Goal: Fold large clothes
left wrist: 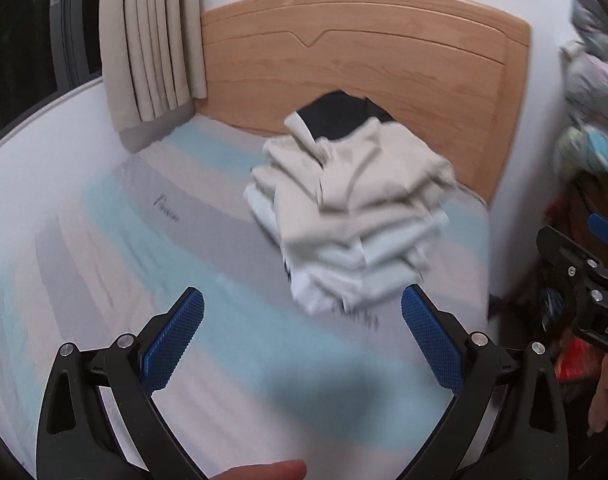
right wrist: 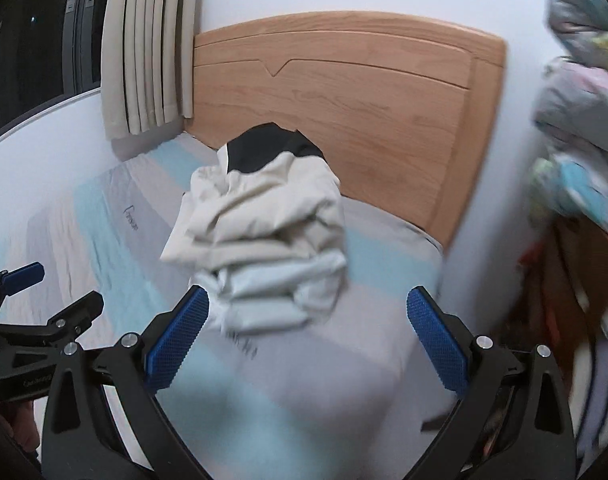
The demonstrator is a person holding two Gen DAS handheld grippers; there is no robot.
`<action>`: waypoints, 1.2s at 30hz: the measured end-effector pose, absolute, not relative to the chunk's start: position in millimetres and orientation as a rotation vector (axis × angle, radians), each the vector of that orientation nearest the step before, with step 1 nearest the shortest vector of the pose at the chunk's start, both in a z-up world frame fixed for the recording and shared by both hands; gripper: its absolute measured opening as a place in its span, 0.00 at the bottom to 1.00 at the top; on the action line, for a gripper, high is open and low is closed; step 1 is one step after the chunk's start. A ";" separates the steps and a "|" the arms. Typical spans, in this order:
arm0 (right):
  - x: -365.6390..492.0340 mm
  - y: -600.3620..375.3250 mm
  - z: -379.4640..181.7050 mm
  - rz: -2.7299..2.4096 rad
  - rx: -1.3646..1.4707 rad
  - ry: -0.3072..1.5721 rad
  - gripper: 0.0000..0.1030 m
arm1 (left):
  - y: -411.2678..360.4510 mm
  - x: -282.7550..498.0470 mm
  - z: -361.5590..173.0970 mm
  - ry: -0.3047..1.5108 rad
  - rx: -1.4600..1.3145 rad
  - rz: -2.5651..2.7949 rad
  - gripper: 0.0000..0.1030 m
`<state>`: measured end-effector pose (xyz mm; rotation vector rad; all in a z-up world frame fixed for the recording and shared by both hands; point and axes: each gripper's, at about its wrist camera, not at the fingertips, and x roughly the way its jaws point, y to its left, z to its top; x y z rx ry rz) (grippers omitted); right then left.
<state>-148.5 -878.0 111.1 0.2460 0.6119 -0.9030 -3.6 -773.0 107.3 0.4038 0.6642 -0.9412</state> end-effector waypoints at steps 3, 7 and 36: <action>-173.8 -831.1 106.1 -0.915 0.258 0.619 0.93 | -729.9 -31.8 111.0 0.638 0.423 -0.958 0.94; -198.5 -791.6 92.1 -0.919 0.275 0.643 0.93 | -691.2 -56.5 108.5 0.639 0.412 -0.980 0.94; -262.7 -766.4 44.5 -0.907 0.298 0.651 0.93 | -667.3 -108.3 56.9 0.624 0.404 -0.882 0.94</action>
